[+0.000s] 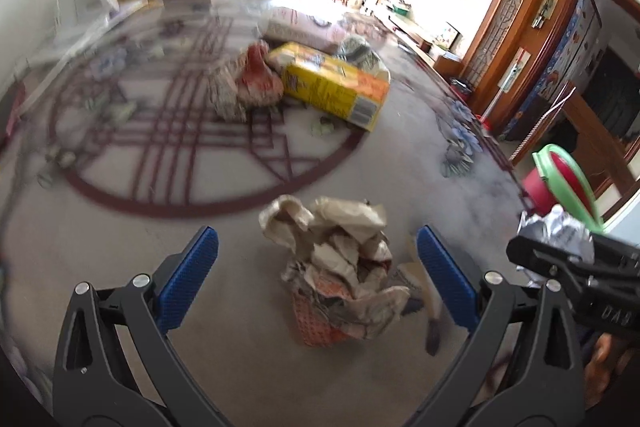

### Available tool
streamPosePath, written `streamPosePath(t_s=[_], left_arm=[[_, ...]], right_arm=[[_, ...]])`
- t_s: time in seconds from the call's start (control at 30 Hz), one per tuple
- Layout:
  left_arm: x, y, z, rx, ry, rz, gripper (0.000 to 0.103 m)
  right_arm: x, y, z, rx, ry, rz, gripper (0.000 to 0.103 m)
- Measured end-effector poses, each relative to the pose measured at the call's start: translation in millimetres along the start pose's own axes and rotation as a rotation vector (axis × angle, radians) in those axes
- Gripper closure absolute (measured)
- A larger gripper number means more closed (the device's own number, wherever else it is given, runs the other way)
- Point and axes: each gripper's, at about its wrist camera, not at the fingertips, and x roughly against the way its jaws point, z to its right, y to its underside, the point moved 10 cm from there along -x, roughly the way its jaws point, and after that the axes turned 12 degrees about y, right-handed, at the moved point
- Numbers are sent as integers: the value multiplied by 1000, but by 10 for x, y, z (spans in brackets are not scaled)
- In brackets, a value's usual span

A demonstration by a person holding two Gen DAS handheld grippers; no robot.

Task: Collect trash
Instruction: 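Grasp the crumpled paper pile with the left tool while the right grasps the white foil wrapper, then carry the paper pile and foil wrapper over the red bin and release both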

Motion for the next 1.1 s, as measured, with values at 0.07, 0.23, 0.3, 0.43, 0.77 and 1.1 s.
streamPosePath(t_s=[0.07,0.23,0.3,0.43,0.77,1.1], left_arm=[[-17,39,45,12,33,-19,5],[-149,155,106,-13,40,-89,22],[-184,196,74,17,60,-104,44],[-129,195,-12,83,79,-83,54],[239,-12,149,-10,-5,-15,55],[568,-294,658,-81,-6,39,55]], right_arm=[[21,37,43,-20,-5,-4,48],[46,74,115,-59,-11,-10,48],[54,74,115,-59,-8,-6,48],[65,98,113,-62,-17,-6,48],[277,26,247,-110,-36,55,48],[547,-57,643,-212,-48,124,48]])
